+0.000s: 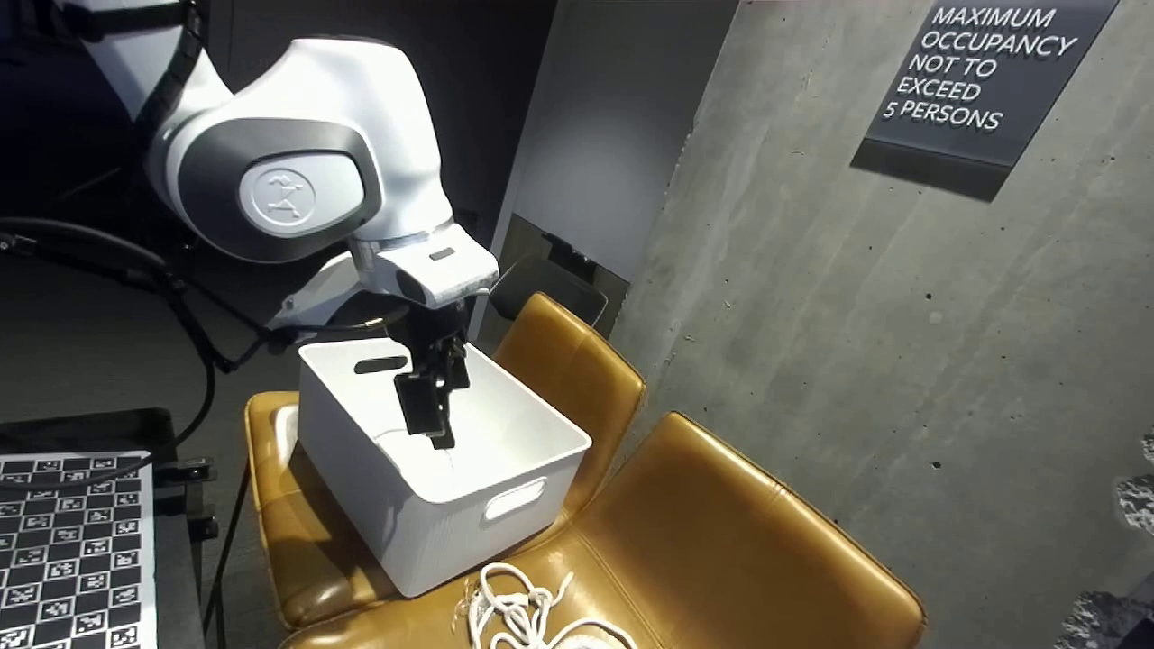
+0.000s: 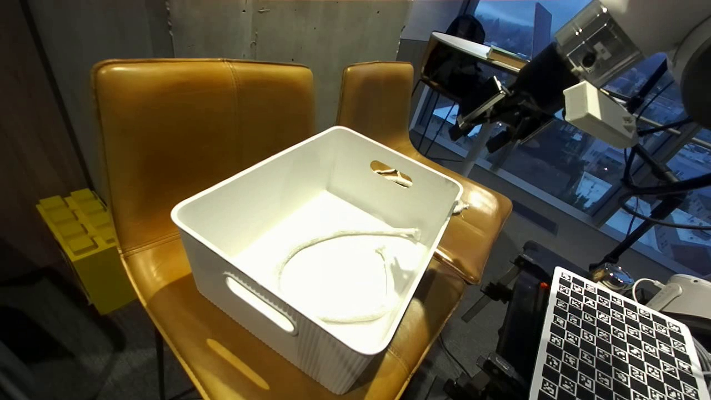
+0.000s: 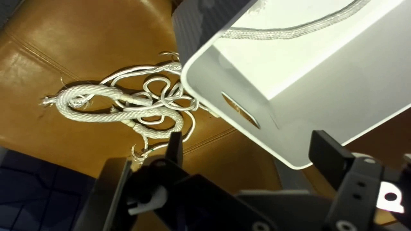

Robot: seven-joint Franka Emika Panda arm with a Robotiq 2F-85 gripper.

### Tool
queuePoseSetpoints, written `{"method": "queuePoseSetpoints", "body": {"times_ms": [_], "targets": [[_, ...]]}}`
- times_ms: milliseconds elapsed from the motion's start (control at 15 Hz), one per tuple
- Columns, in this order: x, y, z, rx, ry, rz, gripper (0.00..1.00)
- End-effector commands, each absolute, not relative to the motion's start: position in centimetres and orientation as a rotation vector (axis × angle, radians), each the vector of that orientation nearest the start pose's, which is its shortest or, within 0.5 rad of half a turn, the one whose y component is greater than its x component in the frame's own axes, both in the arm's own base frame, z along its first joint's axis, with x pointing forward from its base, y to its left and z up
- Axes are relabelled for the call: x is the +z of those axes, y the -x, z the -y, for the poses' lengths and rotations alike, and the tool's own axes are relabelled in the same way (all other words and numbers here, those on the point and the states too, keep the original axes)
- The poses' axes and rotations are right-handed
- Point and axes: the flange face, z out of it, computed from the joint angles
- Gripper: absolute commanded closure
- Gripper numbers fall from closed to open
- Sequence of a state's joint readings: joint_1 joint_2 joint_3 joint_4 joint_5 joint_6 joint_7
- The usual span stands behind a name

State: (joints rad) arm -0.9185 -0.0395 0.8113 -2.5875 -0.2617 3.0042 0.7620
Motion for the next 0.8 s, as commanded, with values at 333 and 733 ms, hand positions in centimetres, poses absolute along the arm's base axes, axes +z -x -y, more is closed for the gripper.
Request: {"method": "queuePoseSetpoints", "body": {"times_ms": [333, 733], "targets": [[33.2, -48.1, 12.9, -0.721, 2.882, -1.03, 0.0], [33.4, -48.7, 19.6, -0.765, 2.88, -1.044, 0.0]]}}
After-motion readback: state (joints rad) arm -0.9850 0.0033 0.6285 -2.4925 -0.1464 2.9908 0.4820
